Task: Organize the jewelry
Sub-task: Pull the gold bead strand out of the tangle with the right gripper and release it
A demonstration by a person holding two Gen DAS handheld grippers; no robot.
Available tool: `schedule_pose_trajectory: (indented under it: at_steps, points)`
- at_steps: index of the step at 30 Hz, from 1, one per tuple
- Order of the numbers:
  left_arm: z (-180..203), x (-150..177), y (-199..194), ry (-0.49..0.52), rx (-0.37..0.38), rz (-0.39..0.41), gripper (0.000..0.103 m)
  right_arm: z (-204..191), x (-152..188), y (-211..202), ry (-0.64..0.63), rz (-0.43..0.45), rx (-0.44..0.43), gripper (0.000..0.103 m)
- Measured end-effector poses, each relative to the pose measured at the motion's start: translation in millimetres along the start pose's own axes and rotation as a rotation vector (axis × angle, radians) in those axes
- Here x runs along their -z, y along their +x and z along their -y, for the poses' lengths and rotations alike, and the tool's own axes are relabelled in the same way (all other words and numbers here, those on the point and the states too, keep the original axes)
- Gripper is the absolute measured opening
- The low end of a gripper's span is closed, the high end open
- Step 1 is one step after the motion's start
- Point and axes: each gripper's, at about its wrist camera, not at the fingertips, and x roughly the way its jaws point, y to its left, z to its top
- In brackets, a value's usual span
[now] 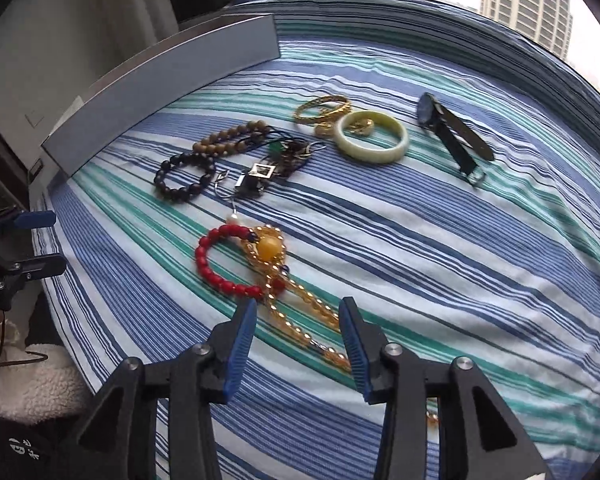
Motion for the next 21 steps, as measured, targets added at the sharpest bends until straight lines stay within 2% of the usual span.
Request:
schedule_pose_trajectory:
  at_steps: [4,6,7,8,9,11,17,19,21]
  points:
    - [-5,1,2,-0.016,-0.009,-0.011,0.103,0,-10,25,-0.064,-0.064,-0.069,0.044]
    - [-9,1,4,-0.026,-0.010,-0.015,0.103,0,-9,24,-0.056,-0.095,-0.092,0.042]
    - [-10,0,5,-0.030,-0.009,-0.016,0.103,-2,-8,21,-0.057,-0.113,-0.077,0.025]
    - [-11,0,6,-0.033,-0.007,-0.018,0.103,-6,-6,16,-0.063,-0.115,-0.062,0.015]
    - [-11,-1,8,-0.035,-0.004,-0.020,0.103,-9,-3,11,-0.061,-0.115,-0.063,0.015]
    - [-9,-3,11,-0.032,0.001,-0.028,0.103,-16,4,-3,-0.058,-0.108,-0.071,0.001]
    - [9,-6,11,0.021,0.016,-0.025,0.103,-35,10,-56,-0.025,0.014,-0.106,0.001]
    - [16,-8,10,0.050,0.020,-0.018,0.103,-33,8,-65,-0.023,0.040,-0.081,0.001]
    - [22,-10,9,0.070,0.022,-0.012,0.103,-28,6,-59,-0.035,0.037,-0.015,0.001]
